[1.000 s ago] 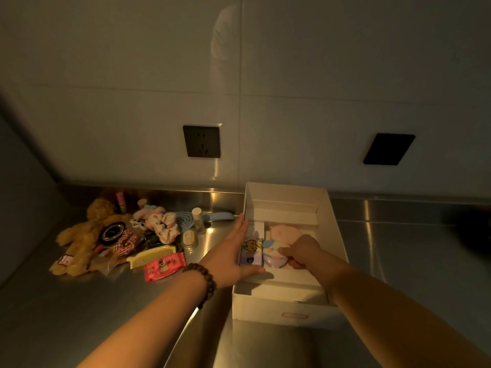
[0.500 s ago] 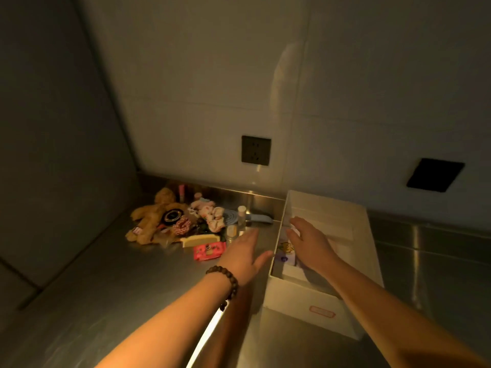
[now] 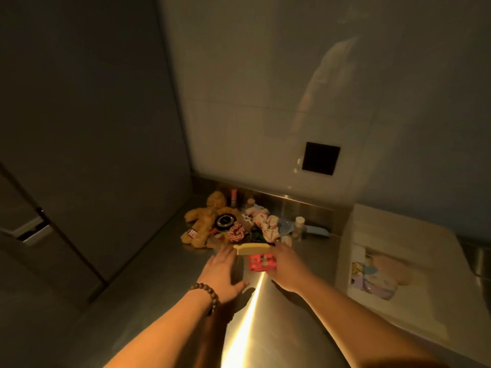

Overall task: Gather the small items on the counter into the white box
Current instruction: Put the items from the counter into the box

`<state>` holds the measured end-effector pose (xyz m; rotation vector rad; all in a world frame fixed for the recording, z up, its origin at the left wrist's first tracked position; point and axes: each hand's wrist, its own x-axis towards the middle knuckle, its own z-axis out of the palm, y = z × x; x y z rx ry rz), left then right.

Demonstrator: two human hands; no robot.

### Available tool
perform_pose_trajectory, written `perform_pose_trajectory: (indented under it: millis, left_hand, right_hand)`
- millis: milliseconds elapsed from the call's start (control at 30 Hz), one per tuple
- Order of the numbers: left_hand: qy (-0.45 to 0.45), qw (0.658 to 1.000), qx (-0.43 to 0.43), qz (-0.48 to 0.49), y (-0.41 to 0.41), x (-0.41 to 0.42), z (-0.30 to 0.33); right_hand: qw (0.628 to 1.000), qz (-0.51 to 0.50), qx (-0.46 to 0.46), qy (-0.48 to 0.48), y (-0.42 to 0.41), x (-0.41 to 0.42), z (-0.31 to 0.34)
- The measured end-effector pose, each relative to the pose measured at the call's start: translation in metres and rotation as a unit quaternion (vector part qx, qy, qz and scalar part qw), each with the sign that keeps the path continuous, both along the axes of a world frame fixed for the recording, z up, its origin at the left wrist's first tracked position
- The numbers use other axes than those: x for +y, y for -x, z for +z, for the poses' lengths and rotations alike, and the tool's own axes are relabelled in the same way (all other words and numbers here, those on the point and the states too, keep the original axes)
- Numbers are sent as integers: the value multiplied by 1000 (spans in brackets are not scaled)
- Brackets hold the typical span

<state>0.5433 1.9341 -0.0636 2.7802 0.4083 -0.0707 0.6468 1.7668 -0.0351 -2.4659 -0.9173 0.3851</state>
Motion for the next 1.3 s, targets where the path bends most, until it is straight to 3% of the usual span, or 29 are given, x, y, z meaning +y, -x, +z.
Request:
perform_pose_trajectory:
  millis: [233, 700, 967, 1300]
  left_hand:
    - [-14, 1000, -23, -12, -26, 68, -30]
    - [-22, 997, -56, -39, -63, 92, -39]
    - [-43, 995, -87, -21, -50, 89, -20]
    - [14, 963, -268, -2, -26, 59, 66]
  right_hand:
    - [990, -14, -46, 134, -10, 44, -60]
    - [986, -57, -11, 156, -9, 53, -55]
    - [992, -83, -40, 89, 1, 45, -44]
    - [989, -52, -125, -63, -8, 20, 31]
